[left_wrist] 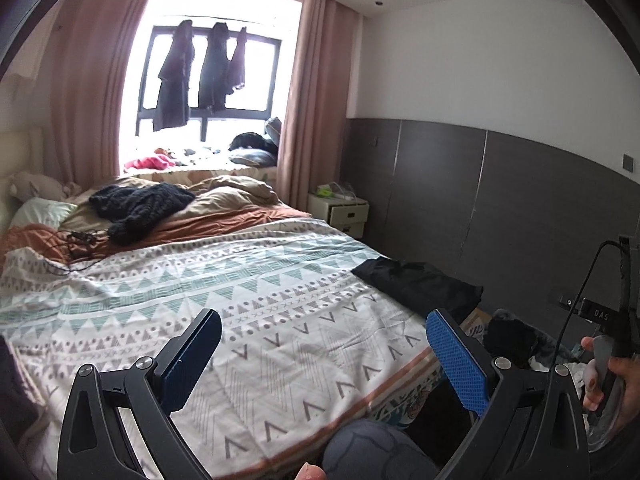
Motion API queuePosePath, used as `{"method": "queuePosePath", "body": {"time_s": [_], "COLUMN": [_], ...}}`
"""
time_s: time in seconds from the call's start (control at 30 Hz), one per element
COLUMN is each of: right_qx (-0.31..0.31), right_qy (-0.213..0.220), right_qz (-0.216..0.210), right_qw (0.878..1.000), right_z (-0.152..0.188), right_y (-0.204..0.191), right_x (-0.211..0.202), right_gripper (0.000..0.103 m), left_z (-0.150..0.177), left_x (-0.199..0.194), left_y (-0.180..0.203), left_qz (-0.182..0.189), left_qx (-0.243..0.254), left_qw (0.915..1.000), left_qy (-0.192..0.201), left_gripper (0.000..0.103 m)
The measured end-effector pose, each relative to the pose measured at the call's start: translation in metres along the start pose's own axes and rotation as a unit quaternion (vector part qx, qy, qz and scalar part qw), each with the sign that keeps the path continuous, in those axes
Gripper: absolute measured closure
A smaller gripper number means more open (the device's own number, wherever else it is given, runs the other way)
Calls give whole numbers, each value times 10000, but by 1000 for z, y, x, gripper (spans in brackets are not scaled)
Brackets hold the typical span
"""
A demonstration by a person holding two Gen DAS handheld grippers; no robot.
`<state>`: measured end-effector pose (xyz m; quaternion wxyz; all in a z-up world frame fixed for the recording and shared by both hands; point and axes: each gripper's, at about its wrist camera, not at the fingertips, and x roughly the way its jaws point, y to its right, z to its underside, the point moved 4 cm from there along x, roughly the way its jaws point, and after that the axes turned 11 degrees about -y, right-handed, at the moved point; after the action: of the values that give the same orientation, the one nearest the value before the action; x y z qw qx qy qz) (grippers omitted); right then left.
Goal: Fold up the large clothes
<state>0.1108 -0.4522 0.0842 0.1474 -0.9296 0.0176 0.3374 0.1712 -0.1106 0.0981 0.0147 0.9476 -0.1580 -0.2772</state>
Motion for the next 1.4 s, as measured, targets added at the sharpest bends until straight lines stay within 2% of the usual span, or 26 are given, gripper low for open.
{"method": "queuePosePath", "body": {"time_s": [0.37, 0.6, 0.8, 1.4], "right_qx": [-382, -468, -413, -390], "right_qy": [134, 93, 55, 133], "right_qz": [-104, -197, -270, -200], "right_qw": [9991, 9987, 9988, 9990], "right_z": [59, 87, 99, 97], "right_y": [-32, -48, -51, -49], "right_x": [-25, -16, -10, -11], "right_gripper": [0, 0, 0, 0], "left_z": [71, 96, 103, 104], "left_x": [-51, -62, -65, -67], "left_y": [-19, -20, -23, -22], "left_qz": [-648, -774, -806, -839], "left_qx": [-202, -179, -256, -222], "left_qw": [9973, 9966, 9962, 9960], "left_qy": [286, 208, 208, 193], "left_gripper": [1, 1, 1, 1]}}
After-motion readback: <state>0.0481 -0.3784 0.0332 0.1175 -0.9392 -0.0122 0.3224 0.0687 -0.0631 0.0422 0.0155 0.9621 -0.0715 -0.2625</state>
